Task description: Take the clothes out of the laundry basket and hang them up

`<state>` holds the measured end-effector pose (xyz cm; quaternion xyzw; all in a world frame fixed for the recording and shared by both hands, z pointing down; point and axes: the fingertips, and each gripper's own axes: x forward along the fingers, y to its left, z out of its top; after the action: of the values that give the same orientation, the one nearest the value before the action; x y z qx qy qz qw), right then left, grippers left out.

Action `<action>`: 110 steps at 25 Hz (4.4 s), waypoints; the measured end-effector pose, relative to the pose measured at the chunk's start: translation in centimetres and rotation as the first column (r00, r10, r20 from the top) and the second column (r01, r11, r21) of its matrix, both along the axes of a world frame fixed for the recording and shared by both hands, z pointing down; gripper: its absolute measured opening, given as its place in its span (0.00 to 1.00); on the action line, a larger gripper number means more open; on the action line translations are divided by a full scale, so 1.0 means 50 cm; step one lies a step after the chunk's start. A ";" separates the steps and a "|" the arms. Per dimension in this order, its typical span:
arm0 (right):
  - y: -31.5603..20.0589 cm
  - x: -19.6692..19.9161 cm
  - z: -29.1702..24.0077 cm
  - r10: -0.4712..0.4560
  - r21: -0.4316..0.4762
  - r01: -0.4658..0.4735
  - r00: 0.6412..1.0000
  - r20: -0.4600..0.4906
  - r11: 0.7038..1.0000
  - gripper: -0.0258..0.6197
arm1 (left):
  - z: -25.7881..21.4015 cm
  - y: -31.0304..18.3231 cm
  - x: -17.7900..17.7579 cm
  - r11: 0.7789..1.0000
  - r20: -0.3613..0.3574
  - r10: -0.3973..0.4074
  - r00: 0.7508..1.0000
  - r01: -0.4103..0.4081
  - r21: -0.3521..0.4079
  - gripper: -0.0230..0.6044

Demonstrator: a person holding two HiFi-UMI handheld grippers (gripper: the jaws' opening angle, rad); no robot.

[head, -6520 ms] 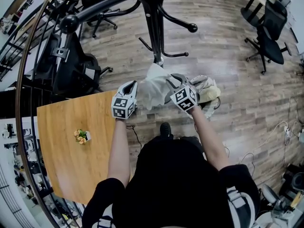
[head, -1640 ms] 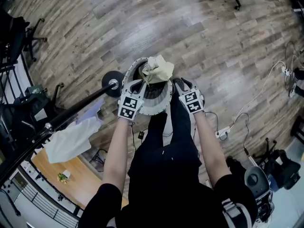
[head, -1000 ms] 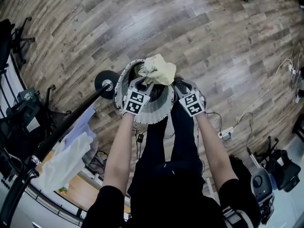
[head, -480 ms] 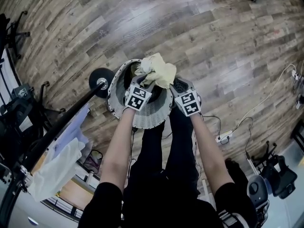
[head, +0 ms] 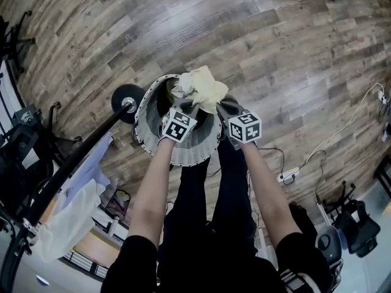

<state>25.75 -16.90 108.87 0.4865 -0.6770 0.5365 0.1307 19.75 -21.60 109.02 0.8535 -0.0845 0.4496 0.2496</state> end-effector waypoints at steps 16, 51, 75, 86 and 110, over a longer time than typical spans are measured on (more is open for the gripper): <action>0.010 -0.106 -0.304 -0.264 0.135 0.274 0.961 -0.085 0.952 0.08 | -0.377 -0.060 -0.119 0.919 -0.179 -0.283 0.942 0.320 0.229 0.08; 0.030 -0.245 -0.890 -0.330 0.508 0.259 0.943 0.054 0.822 0.32 | -1.170 0.003 -0.287 0.831 -0.517 -0.116 0.848 0.368 0.417 0.08; -0.141 -0.284 -0.678 -0.737 0.293 0.835 0.550 -0.394 0.466 0.85 | -1.491 0.150 -0.220 0.698 -0.619 -0.101 0.779 0.499 0.514 0.08; -0.015 -0.482 -0.673 -0.953 0.311 0.919 0.286 -0.098 0.244 0.08 | -1.450 0.223 -0.386 0.467 -0.612 -0.465 0.639 0.765 0.444 0.08; -0.157 -0.511 -1.047 -0.845 0.415 0.909 0.199 -0.496 -0.030 0.07 | -1.346 0.299 -0.618 0.055 -0.585 -0.717 0.379 0.868 0.494 0.08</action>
<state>0.19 -24.73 56.55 -0.0193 -0.9546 0.0365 0.2951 -11.16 -6.68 41.71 0.7126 -0.6928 0.0739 0.0825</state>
